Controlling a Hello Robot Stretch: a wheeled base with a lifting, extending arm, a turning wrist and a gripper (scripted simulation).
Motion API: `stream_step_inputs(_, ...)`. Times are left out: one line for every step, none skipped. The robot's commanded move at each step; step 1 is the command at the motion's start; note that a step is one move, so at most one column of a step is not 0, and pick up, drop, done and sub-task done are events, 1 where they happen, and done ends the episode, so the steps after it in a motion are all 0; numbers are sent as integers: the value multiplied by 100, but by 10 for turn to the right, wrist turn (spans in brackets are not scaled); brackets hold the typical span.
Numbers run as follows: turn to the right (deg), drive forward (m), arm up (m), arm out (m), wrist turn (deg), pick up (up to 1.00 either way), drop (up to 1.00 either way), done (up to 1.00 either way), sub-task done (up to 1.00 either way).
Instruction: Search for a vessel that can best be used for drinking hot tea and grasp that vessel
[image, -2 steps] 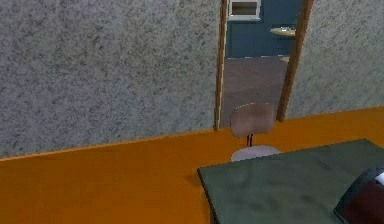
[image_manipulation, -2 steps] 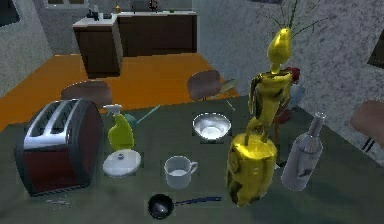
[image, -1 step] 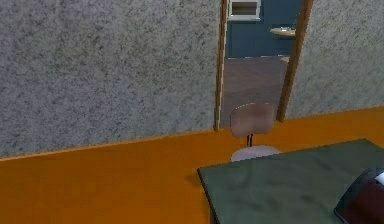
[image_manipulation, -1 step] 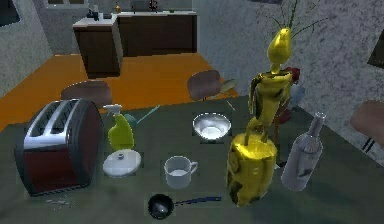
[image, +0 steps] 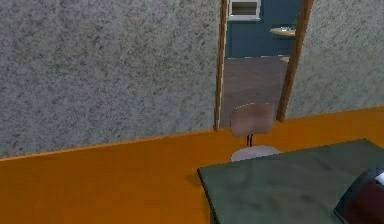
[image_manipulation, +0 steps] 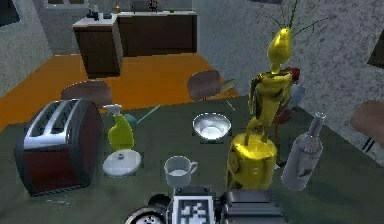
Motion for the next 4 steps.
stream_step_inputs(0, 0, 0, 20, 0, 0, 0, 0, 0)
stream_step_inputs(0, 0, 0, 0, 450, 0, 0, 0, 0)
stream_step_inputs(0, 0, 0, 0, 450, 0, 0, 0, 0)
stream_step_inputs(0, 0, 0, 0, 450, 0, 0, 0, 0)
